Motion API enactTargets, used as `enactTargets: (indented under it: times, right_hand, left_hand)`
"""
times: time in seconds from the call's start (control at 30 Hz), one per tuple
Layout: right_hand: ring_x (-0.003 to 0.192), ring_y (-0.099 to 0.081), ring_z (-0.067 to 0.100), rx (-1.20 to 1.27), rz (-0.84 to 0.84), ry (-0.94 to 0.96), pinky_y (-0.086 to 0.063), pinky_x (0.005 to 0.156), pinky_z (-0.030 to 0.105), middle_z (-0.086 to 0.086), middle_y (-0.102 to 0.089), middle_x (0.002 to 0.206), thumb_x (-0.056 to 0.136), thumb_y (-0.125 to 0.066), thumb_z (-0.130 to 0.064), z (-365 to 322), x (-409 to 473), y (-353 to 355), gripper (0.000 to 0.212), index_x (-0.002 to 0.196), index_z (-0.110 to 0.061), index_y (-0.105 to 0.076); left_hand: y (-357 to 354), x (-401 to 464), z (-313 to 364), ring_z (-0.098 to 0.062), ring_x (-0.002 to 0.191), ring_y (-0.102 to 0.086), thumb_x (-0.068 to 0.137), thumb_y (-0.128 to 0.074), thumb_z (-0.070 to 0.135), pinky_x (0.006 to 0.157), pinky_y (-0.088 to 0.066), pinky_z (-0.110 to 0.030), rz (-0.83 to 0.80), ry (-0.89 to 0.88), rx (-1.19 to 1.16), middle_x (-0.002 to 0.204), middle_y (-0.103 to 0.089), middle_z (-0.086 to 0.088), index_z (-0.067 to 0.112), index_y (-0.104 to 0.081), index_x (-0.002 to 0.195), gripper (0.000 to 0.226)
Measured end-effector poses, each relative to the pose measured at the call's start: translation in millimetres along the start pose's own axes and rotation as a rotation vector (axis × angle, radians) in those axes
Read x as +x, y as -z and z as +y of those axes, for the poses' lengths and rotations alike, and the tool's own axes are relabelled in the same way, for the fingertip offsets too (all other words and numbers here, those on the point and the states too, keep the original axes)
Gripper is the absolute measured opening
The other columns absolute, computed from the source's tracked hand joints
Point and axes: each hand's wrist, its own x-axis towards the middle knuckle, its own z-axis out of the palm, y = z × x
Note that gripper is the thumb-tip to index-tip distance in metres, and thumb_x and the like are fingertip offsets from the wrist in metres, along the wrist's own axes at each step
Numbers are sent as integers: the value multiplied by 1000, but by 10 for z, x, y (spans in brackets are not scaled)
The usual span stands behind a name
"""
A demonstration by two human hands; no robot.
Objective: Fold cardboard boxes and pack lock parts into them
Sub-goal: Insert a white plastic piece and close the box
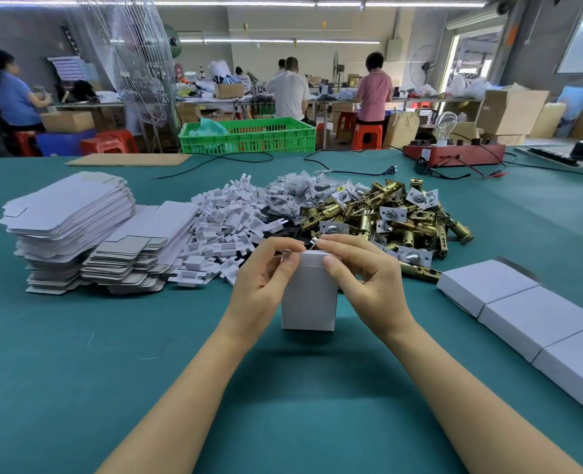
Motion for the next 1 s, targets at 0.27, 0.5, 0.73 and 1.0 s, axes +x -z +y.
enactTargets:
  times: [0.27,0.5,0.73,1.0]
  right_hand:
    - [102,-65,12,-20,13,34,-56,82,39,5,-70,106,86,-64,-13,9,-13,-18,20,101,-5,-75]
    - [97,-66,13,-126,28,182,-54,85,29,5,-70,103,83,-68,-12,68,-55,-44,21,102,-2,-73]
    - [100,-66,25,-219,25,266,-54,87,35,15,-67,105,82,-71,-10,138,-83,-84,21,99,4,-71]
    - [100,-64,24,-216,30,252,-53,87,34,14,-66,103,83,-69,-8,142,-100,-126,21,100,4,-68]
  left_hand:
    - [15,4,-63,-15,95,-63,94,-53,20,84,-50,-25,-13,-2,-9,98,-68,-1,17,-62,99,11]
    - [6,-2,-96,-26,84,-59,96,-51,23,76,-47,-32,3,-56,49,91,-64,-1,24,-60,99,10]
    - [4,-24,-179,-5,82,-59,99,-51,25,75,-44,-17,-36,-125,117,94,-63,19,28,-54,100,5]
    - [-16,-38,-238,0,67,-50,96,-53,32,64,-38,-14,2,-127,160,81,-58,21,34,-53,100,4]
